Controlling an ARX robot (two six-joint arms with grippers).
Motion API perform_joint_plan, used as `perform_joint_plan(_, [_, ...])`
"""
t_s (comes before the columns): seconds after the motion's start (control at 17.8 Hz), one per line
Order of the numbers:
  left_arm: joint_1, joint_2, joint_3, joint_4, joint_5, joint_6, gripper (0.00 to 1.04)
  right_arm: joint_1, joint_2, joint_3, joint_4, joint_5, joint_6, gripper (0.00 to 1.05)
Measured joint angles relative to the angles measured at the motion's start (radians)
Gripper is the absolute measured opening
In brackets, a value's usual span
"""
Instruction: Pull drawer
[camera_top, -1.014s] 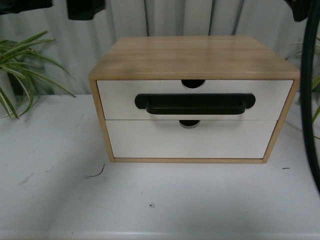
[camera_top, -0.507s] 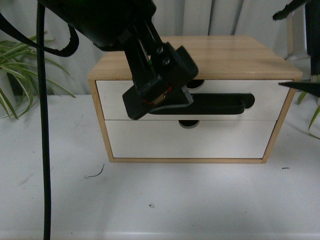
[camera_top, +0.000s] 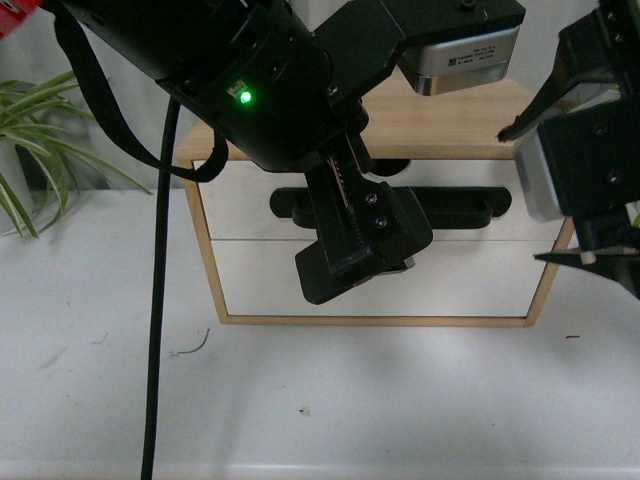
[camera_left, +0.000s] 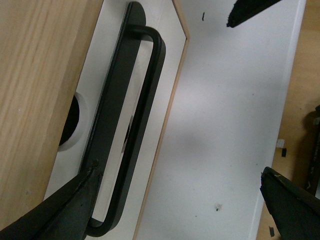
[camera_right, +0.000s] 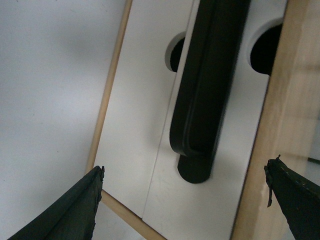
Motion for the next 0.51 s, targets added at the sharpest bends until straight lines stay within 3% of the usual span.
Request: perform_joint_plan(0.51, [0.029, 0.107, 0.0, 0.1, -0.023, -0.016, 0.98, 0.056, 0.09, 0.018, 0.025, 0.023, -0.003, 0.98])
